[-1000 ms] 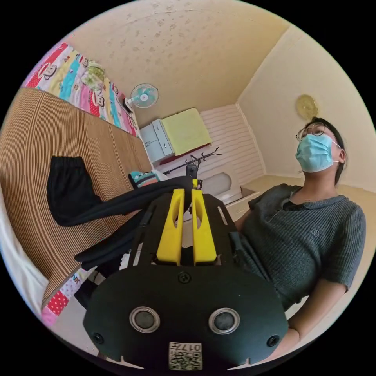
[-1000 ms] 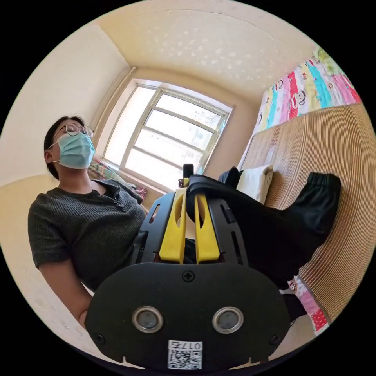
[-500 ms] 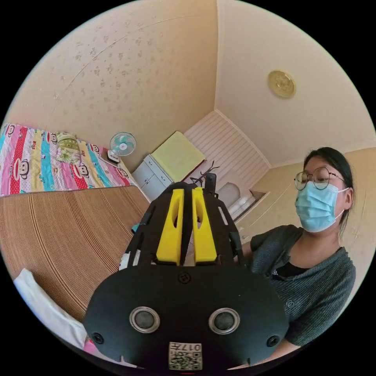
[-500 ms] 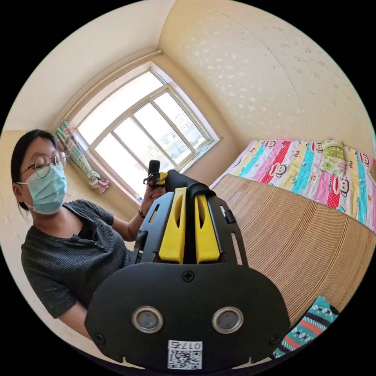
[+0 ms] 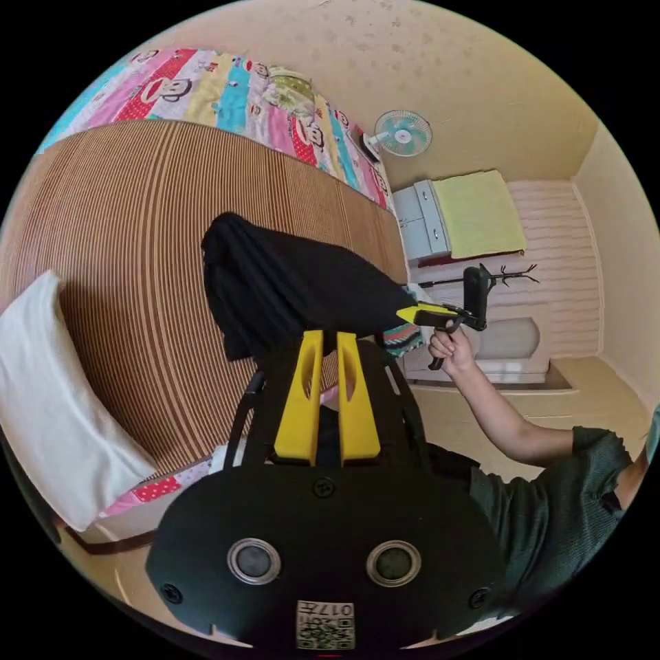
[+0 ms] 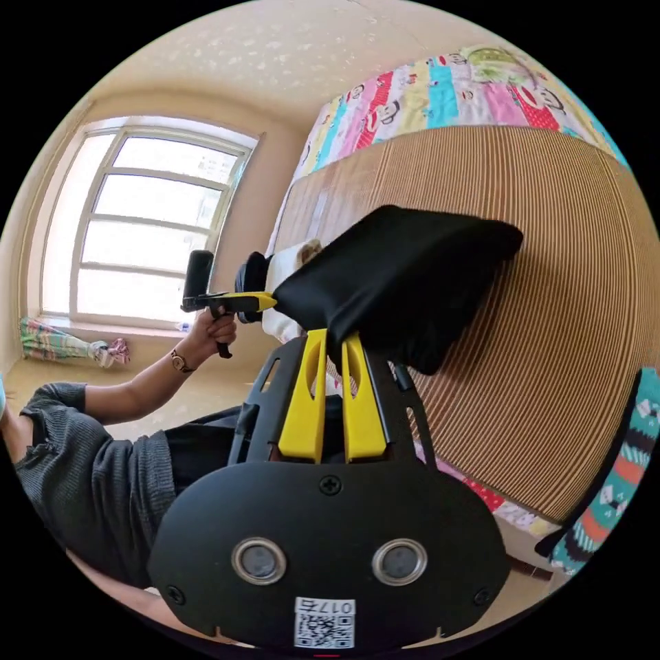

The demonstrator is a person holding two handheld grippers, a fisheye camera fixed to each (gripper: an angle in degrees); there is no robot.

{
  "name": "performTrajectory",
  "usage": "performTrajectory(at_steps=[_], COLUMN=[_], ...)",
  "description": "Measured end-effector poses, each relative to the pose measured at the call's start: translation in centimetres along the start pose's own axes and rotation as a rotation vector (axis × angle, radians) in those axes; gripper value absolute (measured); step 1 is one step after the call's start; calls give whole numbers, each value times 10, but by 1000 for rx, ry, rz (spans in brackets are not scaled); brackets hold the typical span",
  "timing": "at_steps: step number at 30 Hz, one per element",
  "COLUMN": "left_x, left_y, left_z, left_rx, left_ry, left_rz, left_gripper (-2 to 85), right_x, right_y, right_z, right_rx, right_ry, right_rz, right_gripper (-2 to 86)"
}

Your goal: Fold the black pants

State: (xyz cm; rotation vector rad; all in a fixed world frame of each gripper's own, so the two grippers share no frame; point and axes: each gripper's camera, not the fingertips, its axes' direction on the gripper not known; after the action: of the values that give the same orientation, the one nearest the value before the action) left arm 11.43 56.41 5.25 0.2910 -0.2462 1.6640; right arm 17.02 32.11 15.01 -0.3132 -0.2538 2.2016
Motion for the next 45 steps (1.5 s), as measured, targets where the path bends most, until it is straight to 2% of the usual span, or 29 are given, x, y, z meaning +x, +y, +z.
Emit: performTrajectory(at_steps=[4, 6, 8, 13, 19, 23, 26, 29, 31, 36, 39, 45], left_x=[-75, -99, -117, -136, -175, -184, -179, -171, -170, -135, -111, -104], left_y=[72, 91, 94, 27, -67, -107, -116, -109, -102, -60, -19, 62], left_z=[89, 104, 103, 101, 120, 147, 170, 177, 175, 117, 53, -113], left_rx=[-149, -147, -66, 37, 176, 98, 46, 15, -30, -47, -14, 232], left_ry=[14, 46, 74, 89, 210, 140, 171, 146, 220, 257, 173, 43], left_rz=[-293, -390, -466, -379, -350, -320, -333, -358, -352, -255, -216, -183], left_gripper=[59, 79, 108, 150, 190, 155, 133, 99, 89, 86, 86, 89], right_x=[81, 102, 117, 163, 201, 209, 212, 193, 161, 64, -12, -168], right_y=[65, 76, 72, 0, -84, -104, -99, -81, -63, -38, -43, -118], right_z=[65, 65, 55, 31, 53, 79, 96, 95, 88, 95, 121, 201], right_rx=[-149, -130, -93, 28, 30, -24, -46, -30, -14, -34, -78, -140], right_ry=[-39, -102, -121, -170, -264, -343, -457, -495, -514, -553, -593, -644], right_rz=[319, 372, 394, 340, 320, 307, 379, 384, 352, 298, 217, -11], right_gripper=[95, 110, 132, 183, 193, 171, 141, 122, 107, 82, 80, 92])
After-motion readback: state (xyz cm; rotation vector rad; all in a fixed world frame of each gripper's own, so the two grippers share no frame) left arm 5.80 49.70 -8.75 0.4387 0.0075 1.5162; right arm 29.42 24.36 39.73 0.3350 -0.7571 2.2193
